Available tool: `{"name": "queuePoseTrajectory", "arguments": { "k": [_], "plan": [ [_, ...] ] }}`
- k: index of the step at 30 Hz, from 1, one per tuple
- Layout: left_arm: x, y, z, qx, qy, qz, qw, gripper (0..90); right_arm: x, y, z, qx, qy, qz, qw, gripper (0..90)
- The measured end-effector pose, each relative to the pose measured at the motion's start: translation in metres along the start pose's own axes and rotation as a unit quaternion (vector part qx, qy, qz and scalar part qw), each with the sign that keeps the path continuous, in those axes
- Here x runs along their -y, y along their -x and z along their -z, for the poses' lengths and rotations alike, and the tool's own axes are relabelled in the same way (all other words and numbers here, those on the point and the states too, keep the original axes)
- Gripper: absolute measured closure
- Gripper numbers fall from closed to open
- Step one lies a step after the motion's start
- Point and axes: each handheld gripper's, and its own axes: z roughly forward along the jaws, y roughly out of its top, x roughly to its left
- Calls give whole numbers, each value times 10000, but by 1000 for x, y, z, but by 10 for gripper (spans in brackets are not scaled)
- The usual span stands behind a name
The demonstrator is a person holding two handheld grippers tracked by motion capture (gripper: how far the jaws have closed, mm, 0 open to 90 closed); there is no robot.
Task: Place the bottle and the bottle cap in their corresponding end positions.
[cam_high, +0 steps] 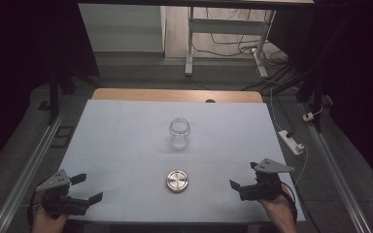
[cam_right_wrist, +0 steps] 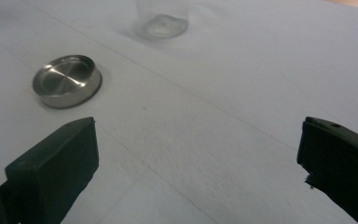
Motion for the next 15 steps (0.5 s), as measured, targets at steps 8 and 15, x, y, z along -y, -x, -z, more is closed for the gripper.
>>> {"name": "queuePoseTrajectory", "arguments": {
  "k": [8,15],
  "plan": [
    [9,-3,2,9,-123,114,9999,0,20,8,13,343,-78,-182,9992,0],
    [15,-4,4,-115,-177,179,9996,0,37,9,19,437,-252,-288,9983,0]
  ]
}}
